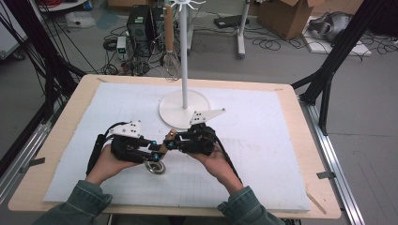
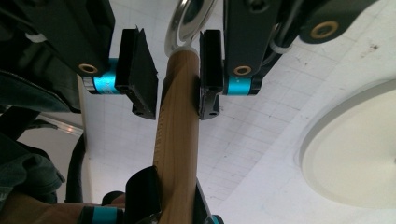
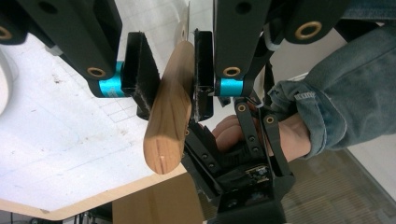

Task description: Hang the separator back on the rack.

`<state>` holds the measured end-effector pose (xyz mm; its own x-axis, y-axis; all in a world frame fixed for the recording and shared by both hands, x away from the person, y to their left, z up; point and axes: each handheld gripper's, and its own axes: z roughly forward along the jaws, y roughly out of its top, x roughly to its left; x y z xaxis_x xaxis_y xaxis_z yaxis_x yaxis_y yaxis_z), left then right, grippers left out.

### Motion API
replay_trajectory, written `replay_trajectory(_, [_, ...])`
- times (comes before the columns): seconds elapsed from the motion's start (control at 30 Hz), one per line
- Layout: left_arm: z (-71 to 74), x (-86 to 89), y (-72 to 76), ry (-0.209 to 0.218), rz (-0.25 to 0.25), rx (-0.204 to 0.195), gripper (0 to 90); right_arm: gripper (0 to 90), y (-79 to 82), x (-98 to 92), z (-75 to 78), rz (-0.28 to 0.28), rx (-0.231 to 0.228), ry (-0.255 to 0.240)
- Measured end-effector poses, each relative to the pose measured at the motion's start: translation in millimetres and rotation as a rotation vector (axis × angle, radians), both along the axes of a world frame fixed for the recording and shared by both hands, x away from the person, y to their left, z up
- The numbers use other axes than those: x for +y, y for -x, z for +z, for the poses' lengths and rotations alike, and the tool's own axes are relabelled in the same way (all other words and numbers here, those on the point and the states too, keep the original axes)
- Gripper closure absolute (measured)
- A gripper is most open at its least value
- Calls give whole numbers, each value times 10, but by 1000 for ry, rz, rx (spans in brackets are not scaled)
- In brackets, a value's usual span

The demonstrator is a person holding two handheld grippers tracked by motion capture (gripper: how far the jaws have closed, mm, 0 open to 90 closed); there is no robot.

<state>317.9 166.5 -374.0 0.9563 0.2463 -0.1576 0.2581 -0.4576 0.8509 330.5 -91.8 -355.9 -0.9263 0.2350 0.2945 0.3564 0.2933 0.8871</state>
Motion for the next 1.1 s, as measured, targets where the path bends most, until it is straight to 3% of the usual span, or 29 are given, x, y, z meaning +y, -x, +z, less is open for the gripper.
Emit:
replay_trajectory(0.6, [-85, -94, -42, -9, -57, 73, 625, 725, 47, -30, 114, 61, -62, 32])
replay_trajectory(1.1, [-107, -181, -51, 6, -84, 100, 632, 727, 74, -39, 166, 93, -89, 38])
